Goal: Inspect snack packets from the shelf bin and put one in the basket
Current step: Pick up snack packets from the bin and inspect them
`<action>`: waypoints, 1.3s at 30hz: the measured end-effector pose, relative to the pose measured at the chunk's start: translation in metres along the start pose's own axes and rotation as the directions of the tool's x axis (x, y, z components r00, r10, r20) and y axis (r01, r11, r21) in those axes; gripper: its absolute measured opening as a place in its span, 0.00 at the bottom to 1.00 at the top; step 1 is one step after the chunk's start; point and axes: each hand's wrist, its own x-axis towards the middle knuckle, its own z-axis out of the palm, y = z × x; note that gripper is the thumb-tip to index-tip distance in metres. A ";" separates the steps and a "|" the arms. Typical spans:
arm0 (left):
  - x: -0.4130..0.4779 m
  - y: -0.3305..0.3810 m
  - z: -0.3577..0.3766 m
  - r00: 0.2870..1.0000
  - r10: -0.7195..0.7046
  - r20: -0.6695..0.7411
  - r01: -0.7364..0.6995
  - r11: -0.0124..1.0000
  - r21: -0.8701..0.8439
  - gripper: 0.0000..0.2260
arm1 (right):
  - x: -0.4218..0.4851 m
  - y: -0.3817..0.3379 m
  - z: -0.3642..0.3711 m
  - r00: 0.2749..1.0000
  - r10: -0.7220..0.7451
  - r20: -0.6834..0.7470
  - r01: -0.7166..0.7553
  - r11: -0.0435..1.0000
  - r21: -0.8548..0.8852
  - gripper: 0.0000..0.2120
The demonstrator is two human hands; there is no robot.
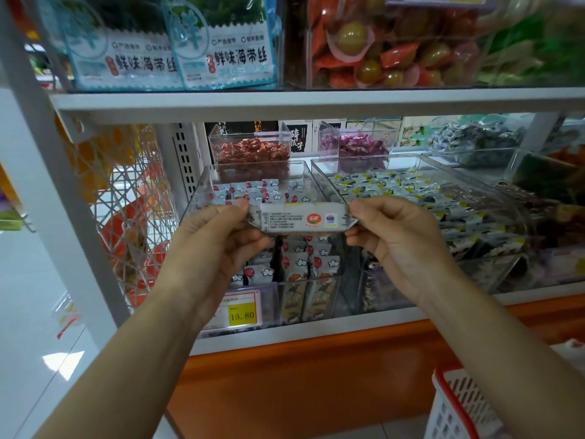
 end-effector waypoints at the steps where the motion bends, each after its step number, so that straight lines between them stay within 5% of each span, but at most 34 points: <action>1: 0.000 0.000 0.000 1.000 0.001 -0.011 -0.001 1.000 -0.009 0.16 | 0.000 0.000 -0.001 1.000 -0.014 0.014 0.014 1.000 -0.006 0.03; 6: 0.001 0.001 -0.002 0.999 0.036 0.029 -0.038 0.995 0.091 0.07 | 0.001 0.001 -0.004 0.992 -0.115 0.052 0.121 0.980 -0.156 0.13; 14: -0.002 -0.001 0.002 0.982 -0.125 0.143 0.109 0.987 0.117 0.10 | -0.002 -0.003 -0.004 0.945 -0.302 0.123 0.326 0.864 -0.383 0.23; 22: 0.000 0.001 0.000 0.983 -0.071 0.167 0.058 0.995 0.080 0.15 | -0.002 -0.002 -0.002 0.978 -0.195 0.078 0.209 0.934 -0.290 0.14; 27: -0.002 -0.002 0.003 0.968 -0.010 0.251 -0.014 0.995 0.094 0.15 | -0.006 0.002 0.003 0.966 -0.253 0.061 0.252 0.853 -0.458 0.10; 32: -0.002 -0.002 0.003 0.954 0.014 0.299 -0.036 0.997 0.069 0.15 | -0.006 0.000 0.001 0.983 -0.163 0.086 0.184 0.850 -0.493 0.08; 39: -0.006 -0.002 0.005 0.947 0.025 0.319 -0.125 0.946 0.299 0.19 | -0.007 -0.001 0.000 0.988 -0.135 0.070 0.152 0.891 -0.428 0.09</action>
